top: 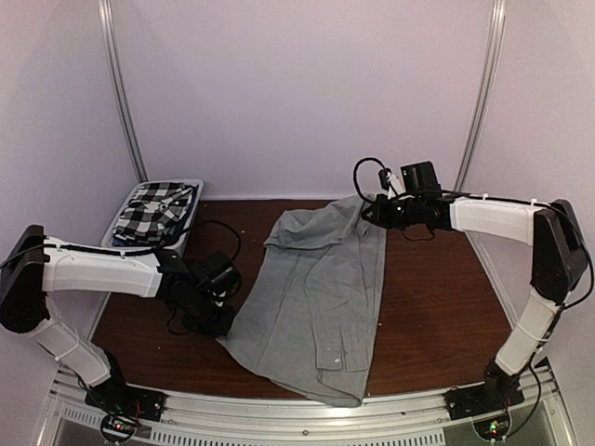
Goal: Fold and stack the long sleeve shirts
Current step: Fold the 1/3-folded shirt at the center of the board.
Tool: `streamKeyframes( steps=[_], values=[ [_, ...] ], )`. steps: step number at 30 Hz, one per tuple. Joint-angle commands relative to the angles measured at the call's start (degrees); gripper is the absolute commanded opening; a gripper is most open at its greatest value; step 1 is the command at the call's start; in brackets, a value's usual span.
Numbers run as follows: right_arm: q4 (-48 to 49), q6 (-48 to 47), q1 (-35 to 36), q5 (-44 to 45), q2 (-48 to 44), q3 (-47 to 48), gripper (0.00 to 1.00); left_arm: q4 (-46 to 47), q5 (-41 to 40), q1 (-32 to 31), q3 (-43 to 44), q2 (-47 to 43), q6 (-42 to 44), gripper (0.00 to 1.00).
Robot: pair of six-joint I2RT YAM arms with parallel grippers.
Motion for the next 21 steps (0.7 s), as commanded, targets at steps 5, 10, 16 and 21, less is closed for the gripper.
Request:
streamKeyframes(
  steps=[5,10,16,21],
  values=[
    [-9.8,-4.8,-1.5,4.3,1.1,18.9,0.0,-1.5,0.2,-4.0,6.6,-2.4,8.3,0.0],
    [-13.7,-5.8,-3.8,5.7,1.3,23.4,0.0,-0.2,2.5,-7.2,10.1,-1.4,11.7,0.0],
    [-17.0,-6.3,-7.3,10.0,-1.9,21.5,0.0,1.8,8.5,-10.3,13.4,1.0,16.3,0.0],
    [-17.8,-6.8,-9.7,12.7,-6.1,17.1,0.0,2.9,13.4,-12.5,15.1,4.3,20.2,0.0]
  ],
)
